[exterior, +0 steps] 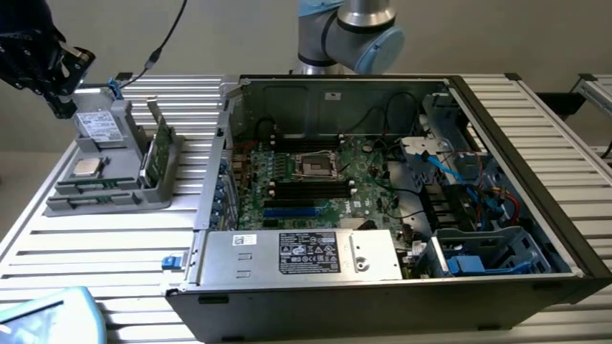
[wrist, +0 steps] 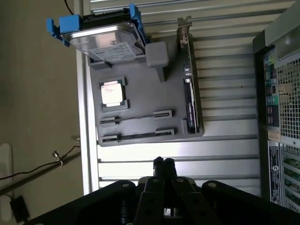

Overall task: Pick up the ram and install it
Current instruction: 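Reach for the ram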

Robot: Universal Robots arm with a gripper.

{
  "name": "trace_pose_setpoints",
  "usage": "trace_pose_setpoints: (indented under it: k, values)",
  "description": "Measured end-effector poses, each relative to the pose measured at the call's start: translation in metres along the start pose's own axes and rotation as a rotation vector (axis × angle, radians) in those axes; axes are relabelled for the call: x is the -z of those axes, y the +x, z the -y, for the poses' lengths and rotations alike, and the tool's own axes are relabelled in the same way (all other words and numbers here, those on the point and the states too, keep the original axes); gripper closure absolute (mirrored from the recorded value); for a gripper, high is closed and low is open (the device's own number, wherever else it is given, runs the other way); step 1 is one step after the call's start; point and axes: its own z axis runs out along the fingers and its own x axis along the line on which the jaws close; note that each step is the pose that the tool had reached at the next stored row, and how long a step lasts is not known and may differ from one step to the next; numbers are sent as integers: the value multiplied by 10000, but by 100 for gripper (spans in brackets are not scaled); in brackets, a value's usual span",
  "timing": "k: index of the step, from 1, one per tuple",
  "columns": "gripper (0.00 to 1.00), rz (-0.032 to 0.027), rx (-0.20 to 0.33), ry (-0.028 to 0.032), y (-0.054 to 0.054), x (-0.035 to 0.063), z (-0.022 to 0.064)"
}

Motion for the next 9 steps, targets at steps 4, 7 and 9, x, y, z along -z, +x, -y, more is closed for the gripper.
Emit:
trace_pose_setpoints:
  k: [4,7,9]
  values:
    - [89,8,221,21,31,-16,5]
    - [89,3,403,39,56,-33,9]
    - [89,-6,526,52,78,-46,12]
